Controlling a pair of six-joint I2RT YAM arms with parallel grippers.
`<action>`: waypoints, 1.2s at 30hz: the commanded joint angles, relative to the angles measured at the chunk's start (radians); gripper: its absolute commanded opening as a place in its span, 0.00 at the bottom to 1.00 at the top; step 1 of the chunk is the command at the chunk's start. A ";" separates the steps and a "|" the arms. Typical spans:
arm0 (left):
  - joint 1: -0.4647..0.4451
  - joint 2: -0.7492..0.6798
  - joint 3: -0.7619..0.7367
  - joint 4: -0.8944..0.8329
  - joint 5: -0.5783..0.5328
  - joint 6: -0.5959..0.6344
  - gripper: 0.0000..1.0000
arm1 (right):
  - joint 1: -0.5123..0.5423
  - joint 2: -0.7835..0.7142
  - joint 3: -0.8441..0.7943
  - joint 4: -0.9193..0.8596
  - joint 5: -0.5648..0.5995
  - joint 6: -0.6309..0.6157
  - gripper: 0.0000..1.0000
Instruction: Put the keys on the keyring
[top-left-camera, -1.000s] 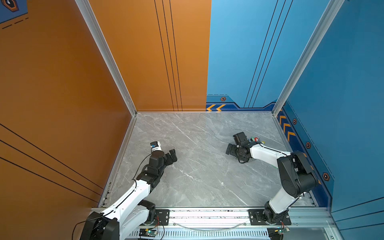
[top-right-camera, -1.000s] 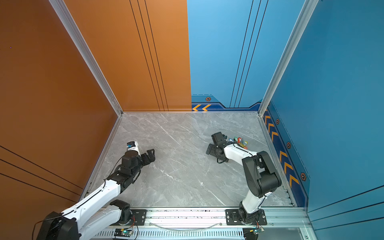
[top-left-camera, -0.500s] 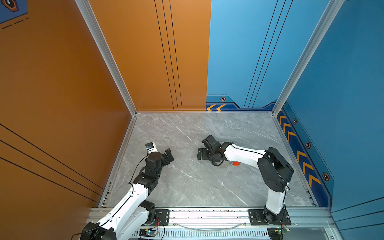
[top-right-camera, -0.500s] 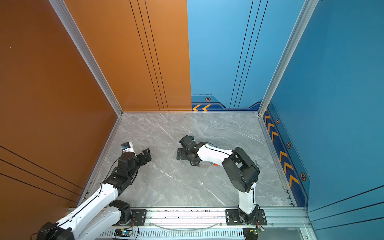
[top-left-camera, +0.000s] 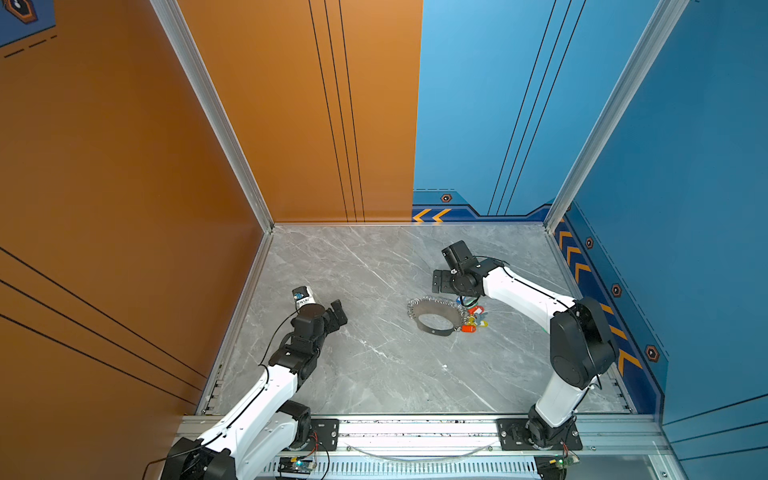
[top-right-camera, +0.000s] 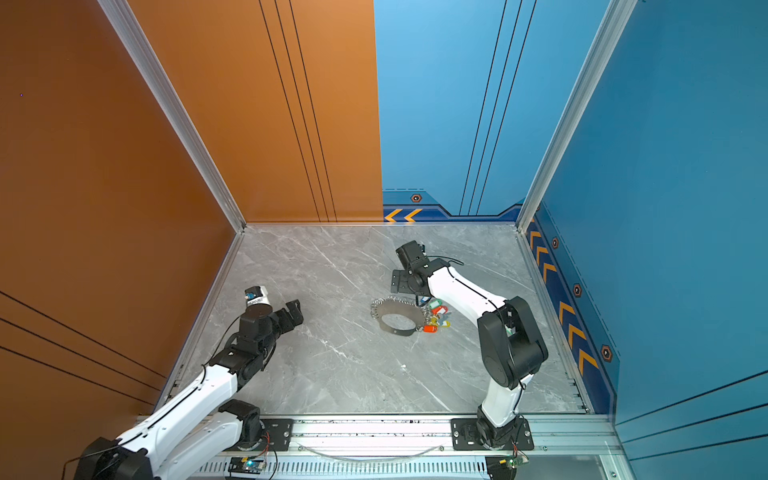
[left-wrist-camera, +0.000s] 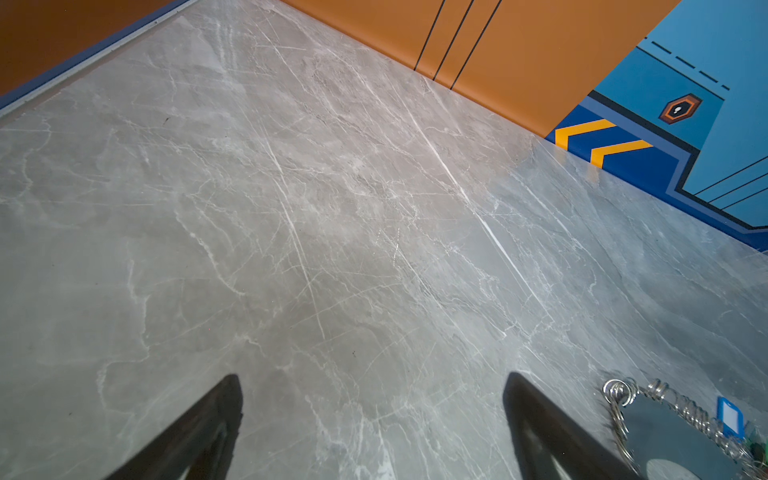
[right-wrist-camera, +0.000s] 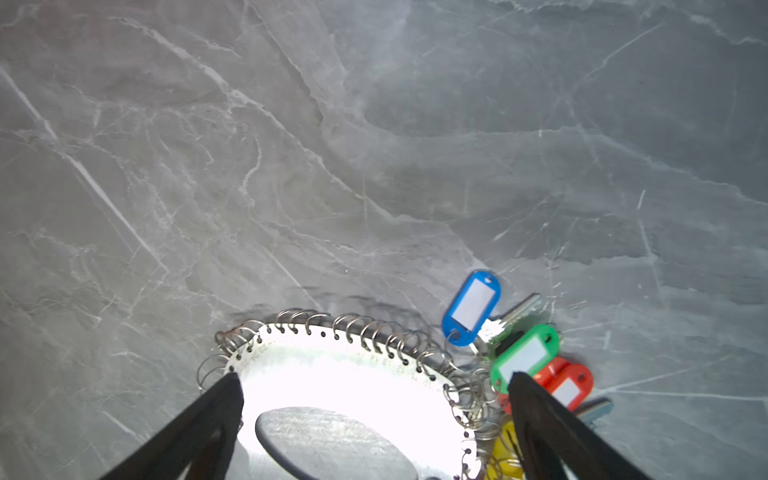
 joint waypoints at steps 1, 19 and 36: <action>0.008 0.007 0.000 0.003 0.026 0.008 0.98 | -0.015 0.041 0.005 -0.056 0.011 -0.052 1.00; 0.009 0.046 0.008 0.013 0.040 0.004 0.98 | -0.035 0.120 -0.096 0.040 -0.204 -0.053 1.00; 0.012 0.053 0.008 0.013 0.033 0.001 0.98 | 0.212 -0.017 -0.237 0.036 -0.174 0.089 1.00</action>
